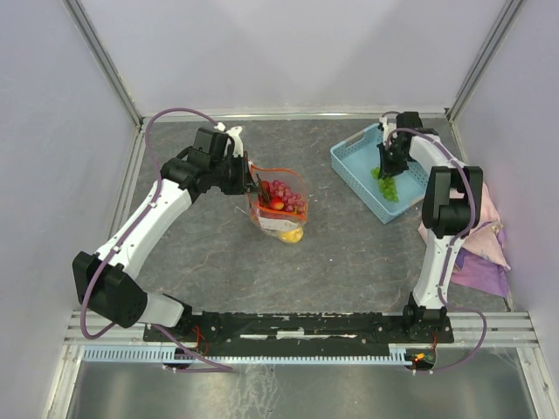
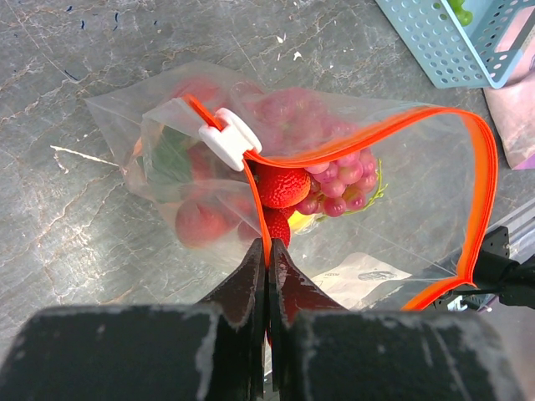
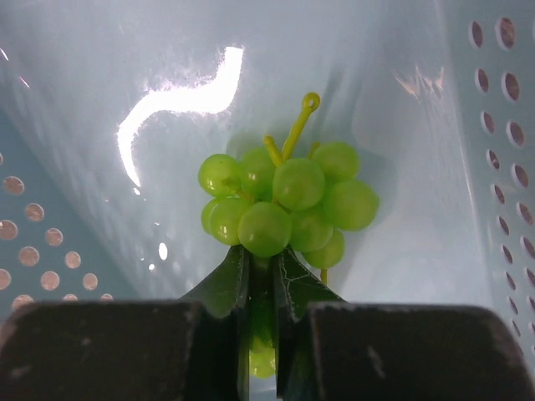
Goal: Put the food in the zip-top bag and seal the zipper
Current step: Pick up the fake fruit from the bin, then place the fake fruit in the zipper food storage bag.
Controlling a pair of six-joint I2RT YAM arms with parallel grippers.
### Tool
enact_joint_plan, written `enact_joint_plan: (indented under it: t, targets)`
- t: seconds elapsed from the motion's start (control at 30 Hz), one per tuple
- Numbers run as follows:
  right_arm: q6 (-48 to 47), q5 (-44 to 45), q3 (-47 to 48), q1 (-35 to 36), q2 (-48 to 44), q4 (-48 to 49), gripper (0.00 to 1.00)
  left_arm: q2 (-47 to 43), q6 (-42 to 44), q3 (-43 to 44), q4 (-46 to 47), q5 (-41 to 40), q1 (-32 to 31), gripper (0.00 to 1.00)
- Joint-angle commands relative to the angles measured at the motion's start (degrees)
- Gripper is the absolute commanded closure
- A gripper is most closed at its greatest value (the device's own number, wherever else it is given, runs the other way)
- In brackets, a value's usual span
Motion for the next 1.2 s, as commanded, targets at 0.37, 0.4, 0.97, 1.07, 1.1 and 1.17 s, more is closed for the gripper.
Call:
enact_joint_plan:
  t: [0.37, 0.4, 0.97, 1.07, 1.1, 1.17]
  targets:
    - [5.65, 5.2, -6.36, 1.01, -15.38, 5.3, 0.98, -1.23, 1.2, -0.15, 2.66, 1.48, 0.24, 0.97]
    - [5.83, 5.65, -6.45, 1.26, -16.75, 5.19, 0.98, -1.26, 1.2, -0.2, 2.69, 1.47, 0.21, 0.97]
    - [12.3, 7.43, -6.24, 17.01, -37.31, 4.65, 0.94, -0.8, 1.02, -0.22, 2.72, 1.48, 0.27, 0.97]
    - [15.25, 5.55, -7.48, 20.03, -40.13, 7.24, 0.94, -0.72, 0.92, -0.29, 2.88, 1.6, 0.21, 0.97]
    - [16.26, 4.63, -8.09, 20.87, -41.04, 8.3, 0.94, -0.75, 0.93, -0.31, 2.97, 1.68, 0.22, 0.97]
    - [18.03, 2.92, -9.08, 22.5, -42.94, 10.35, 0.94, -0.75, 0.87, -0.39, 3.08, 1.78, 0.25, 0.97]
